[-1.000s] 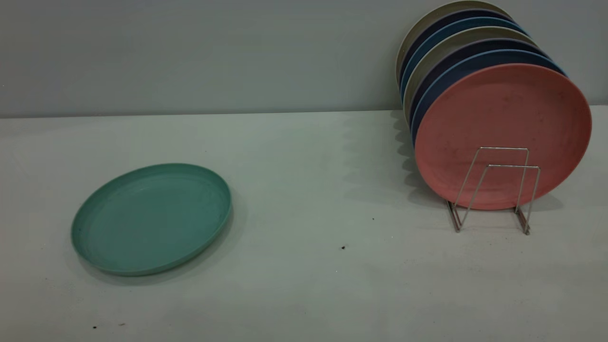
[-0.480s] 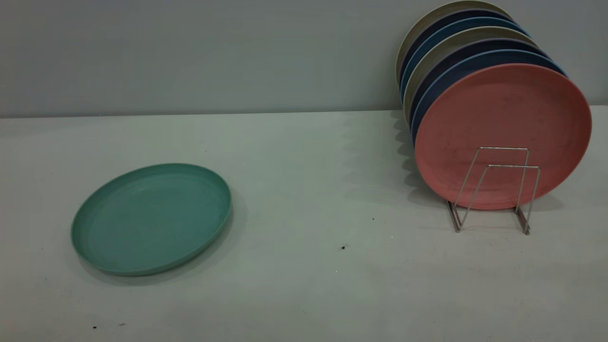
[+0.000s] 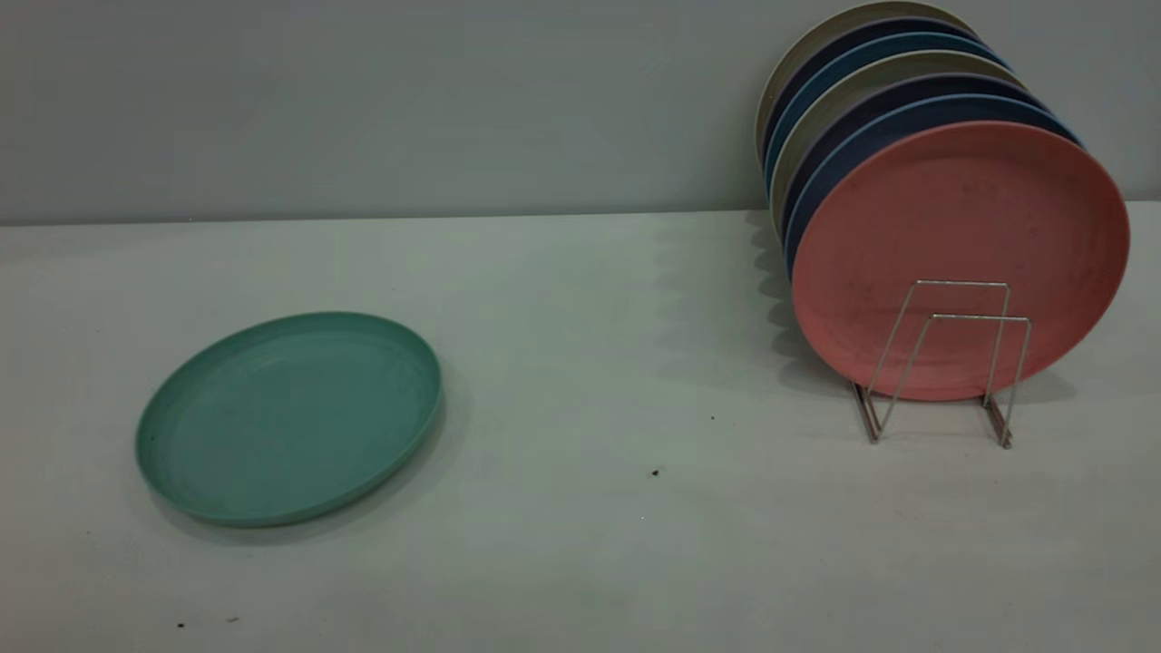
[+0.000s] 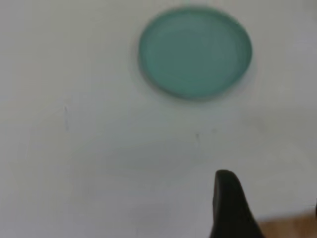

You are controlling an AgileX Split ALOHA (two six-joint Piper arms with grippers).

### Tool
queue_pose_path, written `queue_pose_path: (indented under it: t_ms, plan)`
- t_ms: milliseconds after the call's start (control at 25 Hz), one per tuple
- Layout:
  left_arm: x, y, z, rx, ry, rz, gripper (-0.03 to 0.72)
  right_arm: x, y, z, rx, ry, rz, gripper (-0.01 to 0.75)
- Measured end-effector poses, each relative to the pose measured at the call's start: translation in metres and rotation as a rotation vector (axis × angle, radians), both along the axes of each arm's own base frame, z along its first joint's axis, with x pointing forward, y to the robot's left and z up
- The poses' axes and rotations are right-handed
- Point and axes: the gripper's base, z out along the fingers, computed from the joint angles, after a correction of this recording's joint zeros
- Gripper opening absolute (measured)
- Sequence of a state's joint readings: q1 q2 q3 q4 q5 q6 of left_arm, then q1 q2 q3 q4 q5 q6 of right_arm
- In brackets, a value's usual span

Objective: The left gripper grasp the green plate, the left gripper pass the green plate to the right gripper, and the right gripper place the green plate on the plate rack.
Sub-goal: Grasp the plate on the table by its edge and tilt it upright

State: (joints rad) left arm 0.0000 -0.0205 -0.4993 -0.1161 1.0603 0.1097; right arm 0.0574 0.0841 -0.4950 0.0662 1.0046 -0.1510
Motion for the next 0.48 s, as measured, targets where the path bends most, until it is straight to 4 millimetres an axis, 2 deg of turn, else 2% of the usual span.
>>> queue_pose_path:
  t_ms: [120, 240, 480]
  plan:
    - [0.013, 0.000, 0.008, -0.012, -0.033, 0.013, 0.445, 0.024, 0.003, 0.005, 0.015, 0.026, 0.011, 0.311]
    - [0.036, 0.001, 0.011, -0.045, 0.042, 0.040, 0.445, 0.047, 0.006, 0.006, 0.033, 0.065, 0.021, 0.311]
    - [0.105, -0.002, 0.002, -0.158, 0.252, 0.106, 0.445, 0.083, 0.010, 0.000, 0.031, 0.143, 0.041, 0.311]
